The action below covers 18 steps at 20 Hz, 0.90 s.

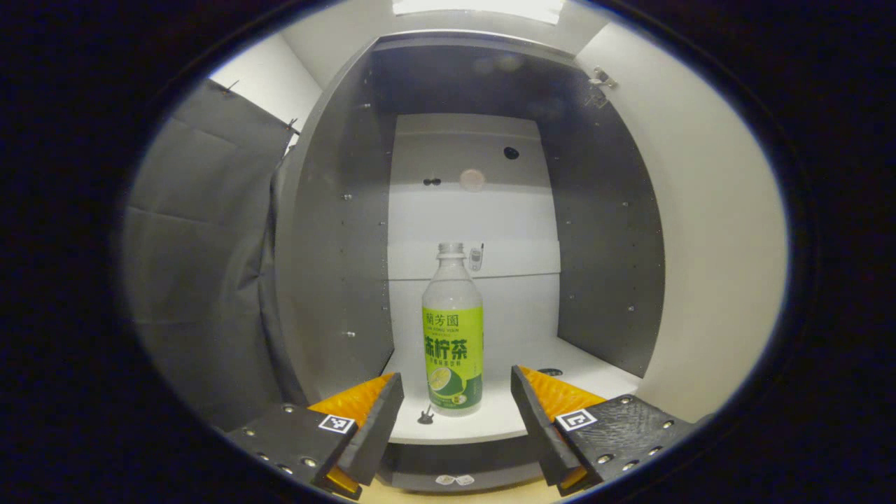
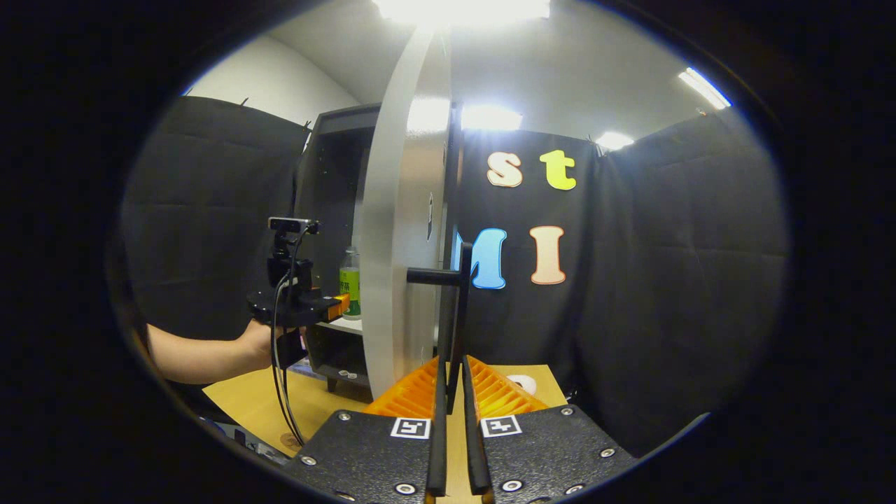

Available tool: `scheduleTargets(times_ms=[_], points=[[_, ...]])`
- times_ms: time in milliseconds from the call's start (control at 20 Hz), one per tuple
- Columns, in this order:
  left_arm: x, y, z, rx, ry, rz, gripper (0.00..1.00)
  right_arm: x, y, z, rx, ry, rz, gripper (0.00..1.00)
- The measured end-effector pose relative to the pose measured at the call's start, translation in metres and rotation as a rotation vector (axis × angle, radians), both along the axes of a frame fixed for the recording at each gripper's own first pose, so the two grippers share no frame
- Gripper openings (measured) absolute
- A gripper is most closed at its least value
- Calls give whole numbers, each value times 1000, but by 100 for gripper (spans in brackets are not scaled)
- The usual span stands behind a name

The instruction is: Open the cabinet door with the right hand, grasp the bottle in the cabinet with the left hand and place it on the coaster, then close the cabinet door with the right hand.

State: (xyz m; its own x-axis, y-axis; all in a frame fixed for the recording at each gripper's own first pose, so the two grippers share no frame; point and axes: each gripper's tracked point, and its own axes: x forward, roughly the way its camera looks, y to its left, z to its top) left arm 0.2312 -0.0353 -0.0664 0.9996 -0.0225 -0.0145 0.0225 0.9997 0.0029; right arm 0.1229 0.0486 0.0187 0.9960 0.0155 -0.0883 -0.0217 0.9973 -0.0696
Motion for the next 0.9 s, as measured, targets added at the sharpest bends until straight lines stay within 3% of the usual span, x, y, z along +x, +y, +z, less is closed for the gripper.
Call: scheduleTargets(times_ms=[50, 100, 250, 350, 500, 650, 700, 750, 800, 850, 900], points=[[9, 2, -2, 0, -1, 1, 88, -5, 1, 0, 12, -4, -9, 7], [18, 5, -5, 3, -1, -1, 88, -11, -5, 2, 17, -9, -45, 19], [39, 9, -8, -7, -2, -16, 88, -31, -23, 10, 49, -71, -147, 73], [50, 10, -8, -3, -5, -30, 88, -45, -44, 15, 65, -122, -253, 93], [62, 7, -14, 1, -1, -46, 88, -66, -75, 8, 119, -131, -411, 94], [80, 7, -20, 15, 8, -52, 88, -64, -88, -7, 228, -115, -490, 92], [85, 6, -22, 23, 8, -59, 96, -63, -91, -13, 245, -100, -514, 93], [89, 6, -22, 31, 10, -56, 96, -64, -93, -17, 245, -91, -535, 93], [93, 4, -25, 35, 14, -64, 80, -65, -95, -18, 235, -89, -551, 93], [95, 3, -26, 45, 16, -70, 96, -66, -96, -20, 219, -84, -565, 93], [97, 5, -26, 54, 13, -55, 77, -66, -96, -23, 200, -78, -573, 93]])
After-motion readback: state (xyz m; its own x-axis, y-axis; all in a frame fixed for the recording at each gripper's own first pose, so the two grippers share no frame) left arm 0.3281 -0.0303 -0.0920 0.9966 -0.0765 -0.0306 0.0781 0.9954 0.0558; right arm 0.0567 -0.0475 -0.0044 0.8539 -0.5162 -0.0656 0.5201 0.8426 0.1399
